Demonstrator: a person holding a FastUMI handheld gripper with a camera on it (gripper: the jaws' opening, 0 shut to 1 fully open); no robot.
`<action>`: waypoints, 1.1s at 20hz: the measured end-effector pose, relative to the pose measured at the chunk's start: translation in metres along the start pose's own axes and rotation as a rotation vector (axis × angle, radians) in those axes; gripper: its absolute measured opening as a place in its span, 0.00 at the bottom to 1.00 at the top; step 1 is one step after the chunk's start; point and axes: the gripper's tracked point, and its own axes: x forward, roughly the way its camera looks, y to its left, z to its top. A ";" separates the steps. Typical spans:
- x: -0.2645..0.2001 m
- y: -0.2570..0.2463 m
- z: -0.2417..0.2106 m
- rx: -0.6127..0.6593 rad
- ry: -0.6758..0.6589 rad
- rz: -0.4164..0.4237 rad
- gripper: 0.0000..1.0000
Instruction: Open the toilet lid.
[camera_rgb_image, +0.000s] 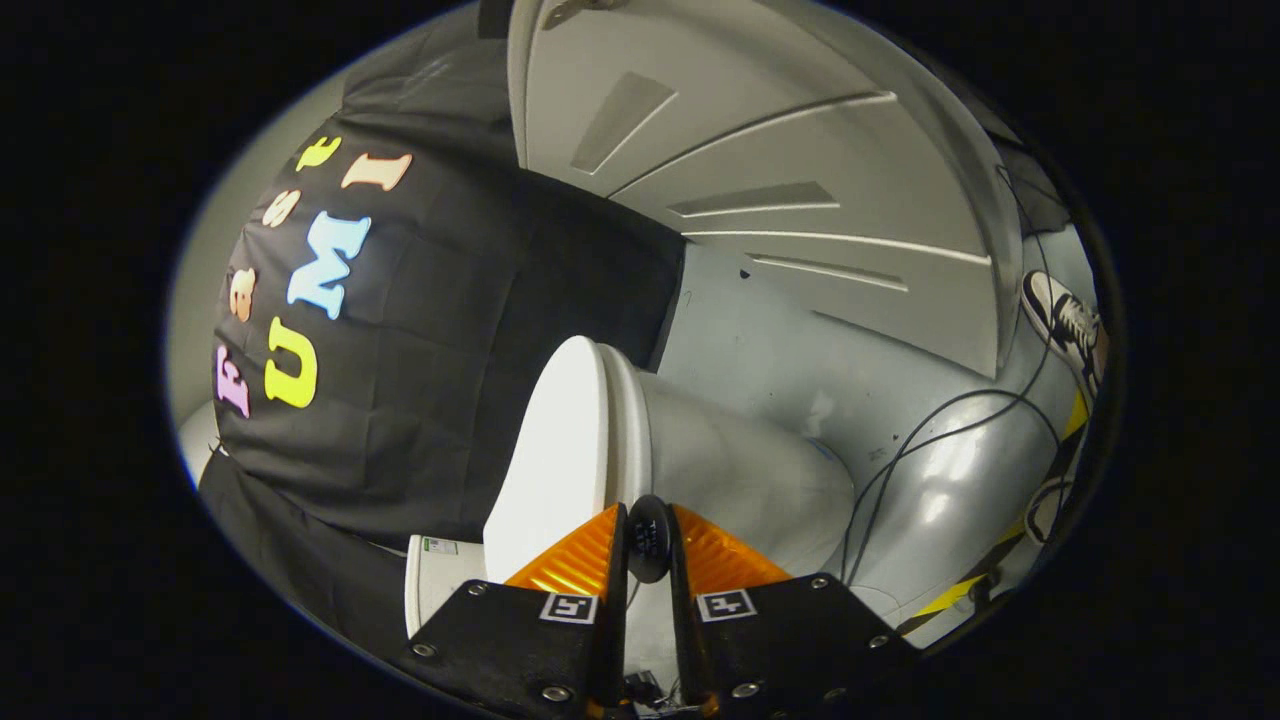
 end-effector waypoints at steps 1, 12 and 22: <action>-0.001 0.002 0.002 0.018 0.001 0.009 0.21; -0.023 0.041 0.016 -0.031 -0.020 0.020 0.00; -0.062 0.127 0.025 -0.198 -0.074 0.016 0.00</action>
